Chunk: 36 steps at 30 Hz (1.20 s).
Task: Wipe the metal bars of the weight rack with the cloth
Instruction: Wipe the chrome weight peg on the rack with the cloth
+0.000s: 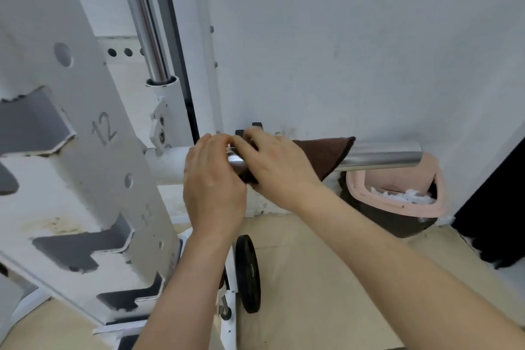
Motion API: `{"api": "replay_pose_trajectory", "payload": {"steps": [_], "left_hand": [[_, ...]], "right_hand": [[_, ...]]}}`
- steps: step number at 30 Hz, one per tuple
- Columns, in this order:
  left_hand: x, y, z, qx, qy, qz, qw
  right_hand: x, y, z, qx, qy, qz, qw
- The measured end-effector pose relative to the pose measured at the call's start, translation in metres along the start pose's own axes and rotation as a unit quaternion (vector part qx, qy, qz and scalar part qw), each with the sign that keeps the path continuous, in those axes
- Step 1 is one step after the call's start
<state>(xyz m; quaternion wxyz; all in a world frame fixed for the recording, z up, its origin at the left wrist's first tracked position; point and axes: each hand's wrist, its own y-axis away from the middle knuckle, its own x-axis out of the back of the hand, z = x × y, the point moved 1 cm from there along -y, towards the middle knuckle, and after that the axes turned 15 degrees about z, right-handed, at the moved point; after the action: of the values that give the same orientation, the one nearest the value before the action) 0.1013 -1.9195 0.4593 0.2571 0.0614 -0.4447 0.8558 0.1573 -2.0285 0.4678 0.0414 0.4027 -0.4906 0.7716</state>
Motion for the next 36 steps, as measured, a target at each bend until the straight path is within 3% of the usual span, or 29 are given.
{"api": "replay_pose_trajectory", "payload": {"steps": [2,5,8,13,17,24,26,28,30,31,32,33,35,36], "left_hand": [[0.000,0.000,-0.003,-0.016,-0.009,-0.010,1.000],[-0.002,-0.002,-0.007,-0.025,-0.014,-0.025,0.999],[-0.001,-0.003,-0.006,-0.016,0.001,-0.026,1.000],[-0.001,-0.004,-0.006,-0.016,0.009,-0.020,1.000],[-0.002,-0.002,-0.009,-0.017,-0.032,0.004,0.999],[-0.001,-0.003,-0.010,-0.029,-0.035,0.005,0.999],[-0.002,-0.002,-0.011,-0.032,-0.032,0.006,0.999],[-0.002,0.000,-0.011,-0.033,-0.032,0.010,0.999],[-0.003,0.000,-0.011,-0.030,-0.026,0.018,0.999],[-0.004,0.000,-0.011,-0.028,-0.021,0.020,0.999],[-0.005,0.000,-0.012,-0.029,-0.018,0.021,0.999],[-0.006,0.001,-0.012,-0.030,-0.016,0.024,0.999],[-0.005,0.001,-0.013,-0.033,-0.016,0.026,0.999],[-0.005,0.001,-0.012,-0.034,-0.017,0.025,0.999]], "right_hand": [[0.005,0.026,0.042,-0.052,0.046,0.015,0.997],[0.022,0.051,0.088,-0.156,0.173,-0.035,0.972],[0.024,0.039,0.077,-0.139,0.163,-0.095,0.972],[-0.009,-0.012,-0.002,-0.025,0.027,-0.039,0.999],[0.004,0.006,0.033,-0.005,0.028,-0.033,0.999],[0.045,0.069,0.148,-0.120,0.063,-0.061,0.989],[0.043,0.089,0.161,-0.172,0.070,-0.026,0.982],[0.043,0.106,0.164,-0.282,0.012,0.046,0.958],[0.044,0.114,0.152,-0.382,-0.079,0.127,0.912],[0.045,0.114,0.141,-0.436,-0.122,0.168,0.875],[0.039,0.113,0.131,-0.511,-0.189,0.209,0.812],[0.030,0.111,0.124,-0.587,-0.289,0.250,0.714],[0.016,0.103,0.109,-0.673,-0.510,0.317,0.431],[0.006,0.101,0.105,-0.694,-0.566,0.326,0.305]]}}
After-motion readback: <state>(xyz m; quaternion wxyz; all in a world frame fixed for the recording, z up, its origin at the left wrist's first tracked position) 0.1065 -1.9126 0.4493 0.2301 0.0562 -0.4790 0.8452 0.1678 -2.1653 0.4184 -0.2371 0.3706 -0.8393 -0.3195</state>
